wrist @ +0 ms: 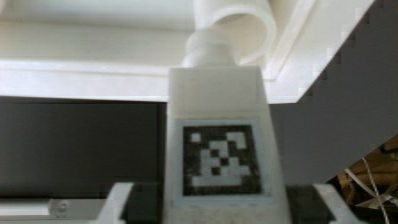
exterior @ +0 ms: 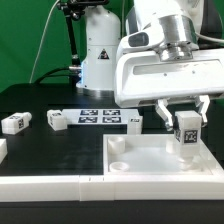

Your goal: Assemble one leg

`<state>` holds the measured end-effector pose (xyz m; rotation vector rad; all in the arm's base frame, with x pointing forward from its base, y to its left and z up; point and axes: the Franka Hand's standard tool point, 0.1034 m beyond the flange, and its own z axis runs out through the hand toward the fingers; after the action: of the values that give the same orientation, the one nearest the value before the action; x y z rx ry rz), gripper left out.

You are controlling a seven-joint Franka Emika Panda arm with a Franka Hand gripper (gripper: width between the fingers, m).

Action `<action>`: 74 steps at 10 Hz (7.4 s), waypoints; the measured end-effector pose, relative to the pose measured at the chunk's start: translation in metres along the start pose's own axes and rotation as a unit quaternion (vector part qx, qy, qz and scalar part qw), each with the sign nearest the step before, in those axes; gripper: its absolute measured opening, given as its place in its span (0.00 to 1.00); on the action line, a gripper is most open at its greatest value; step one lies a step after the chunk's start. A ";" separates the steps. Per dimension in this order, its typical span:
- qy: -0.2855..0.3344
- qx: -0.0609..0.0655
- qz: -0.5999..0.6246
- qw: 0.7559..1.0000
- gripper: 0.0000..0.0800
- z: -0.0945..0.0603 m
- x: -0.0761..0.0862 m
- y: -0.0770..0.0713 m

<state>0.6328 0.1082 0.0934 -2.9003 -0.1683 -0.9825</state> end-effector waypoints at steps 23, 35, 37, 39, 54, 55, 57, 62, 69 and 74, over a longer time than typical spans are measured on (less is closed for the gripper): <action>-0.030 0.002 0.006 1.000 0.79 0.009 -0.018 -0.005; -0.215 0.039 0.013 0.976 0.81 -0.004 -0.008 -0.011; -0.272 0.046 0.016 0.961 0.81 -0.002 -0.008 -0.008; -0.304 0.046 0.019 0.951 0.81 -0.001 -0.010 -0.005; -0.309 0.019 0.043 0.950 0.36 0.011 -0.016 -0.002; -0.309 0.019 0.042 0.950 0.36 0.011 -0.016 -0.002; -0.310 0.003 0.095 0.946 0.36 0.011 -0.017 -0.003; -0.293 -0.090 0.385 0.870 0.36 0.011 -0.020 -0.013; -0.294 -0.086 0.381 0.872 0.80 0.012 -0.018 -0.016; -0.311 -0.019 0.128 0.941 0.81 0.011 -0.018 -0.020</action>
Offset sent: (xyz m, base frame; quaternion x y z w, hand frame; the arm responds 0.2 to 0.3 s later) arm -0.0009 -0.0012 0.0043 -0.0051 -0.0201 -0.0028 0.9998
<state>0.6226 0.1275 0.0747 -3.0528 0.1957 -0.0099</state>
